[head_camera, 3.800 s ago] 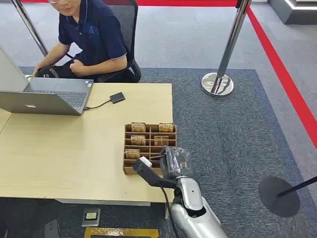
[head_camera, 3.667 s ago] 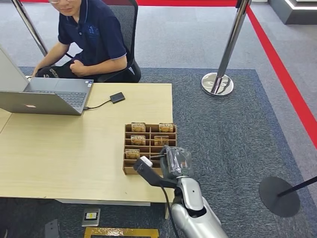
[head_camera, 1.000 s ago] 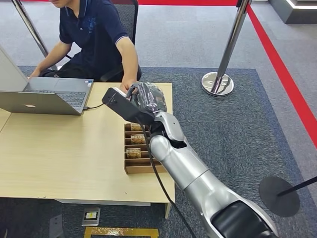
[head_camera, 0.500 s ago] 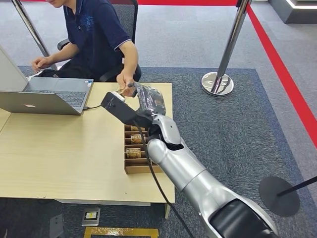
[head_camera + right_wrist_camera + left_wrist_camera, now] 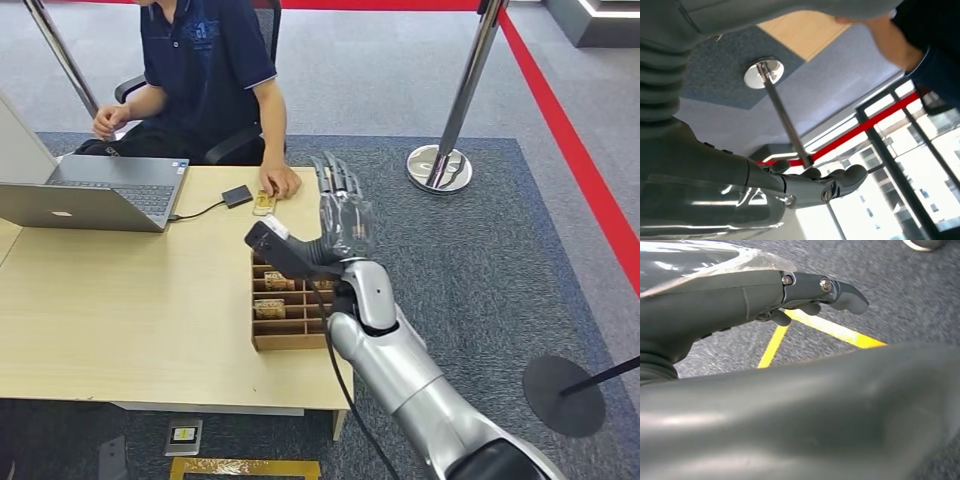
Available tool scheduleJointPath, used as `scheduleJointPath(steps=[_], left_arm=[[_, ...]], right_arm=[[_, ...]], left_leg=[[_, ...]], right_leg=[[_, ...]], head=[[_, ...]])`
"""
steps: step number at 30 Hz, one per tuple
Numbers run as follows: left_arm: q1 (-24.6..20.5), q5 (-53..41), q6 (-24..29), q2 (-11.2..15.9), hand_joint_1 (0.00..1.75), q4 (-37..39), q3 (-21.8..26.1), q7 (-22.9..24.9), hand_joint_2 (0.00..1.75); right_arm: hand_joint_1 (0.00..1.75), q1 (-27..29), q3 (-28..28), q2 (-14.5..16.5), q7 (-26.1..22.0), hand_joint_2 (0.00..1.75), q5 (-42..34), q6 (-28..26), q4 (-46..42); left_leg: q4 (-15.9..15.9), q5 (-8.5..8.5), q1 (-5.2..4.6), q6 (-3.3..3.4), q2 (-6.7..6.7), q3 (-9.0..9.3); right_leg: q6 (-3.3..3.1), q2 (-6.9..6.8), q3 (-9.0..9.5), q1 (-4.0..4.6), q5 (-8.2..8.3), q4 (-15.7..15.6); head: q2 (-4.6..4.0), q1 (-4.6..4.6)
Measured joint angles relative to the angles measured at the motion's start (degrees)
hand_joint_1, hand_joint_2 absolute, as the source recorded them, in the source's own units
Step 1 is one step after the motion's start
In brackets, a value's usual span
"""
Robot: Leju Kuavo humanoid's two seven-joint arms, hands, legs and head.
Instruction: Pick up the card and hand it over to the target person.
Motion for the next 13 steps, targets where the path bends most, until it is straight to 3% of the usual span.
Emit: scheduleJointPath(steps=[2,5,10,13], left_arm=[[0.1,0.2,0.1,-0.1,0.00,0.0,0.4,0.0,0.00],[0.2,0.2,0.2,-0.3,0.00,0.0,0.7,0.1,0.00],[0.2,0.0,0.3,-0.4,0.00,0.1,0.8,0.6,0.00],[0.3,-0.1,0.3,-0.4,0.00,0.0,0.8,0.6,0.00]], right_arm=[[0.00,5.5,-6.2,-1.0,1.2,0.00,-0.3,-2.9,-2.0],[0.00,13.1,-15.2,-1.9,-1.3,0.00,-2.4,-6.6,-4.9],[0.00,17.1,-23.7,0.1,-0.8,0.00,-2.9,-6.6,-7.2],[0.00,18.1,-25.2,0.1,-1.9,0.00,-3.3,-6.6,-7.7]], left_leg=[[0.0,-0.01,0.00,0.01,-0.02,-0.01],[0.0,-0.03,-0.01,0.03,-0.18,-0.01],[0.1,-0.16,-0.06,0.04,0.15,-0.16],[0.1,-0.16,-0.07,0.03,0.12,-0.16]], right_leg=[[0.00,-0.02,0.01,0.00,-0.01,0.0],[0.02,-0.16,0.07,-0.01,-0.05,-0.1],[0.04,0.20,-0.19,-0.06,-0.06,0.1],[0.03,0.13,-0.21,-0.05,-0.06,0.1]], head=[[0.00,0.00],[0.00,0.00],[0.00,0.00],[0.00,0.00]])
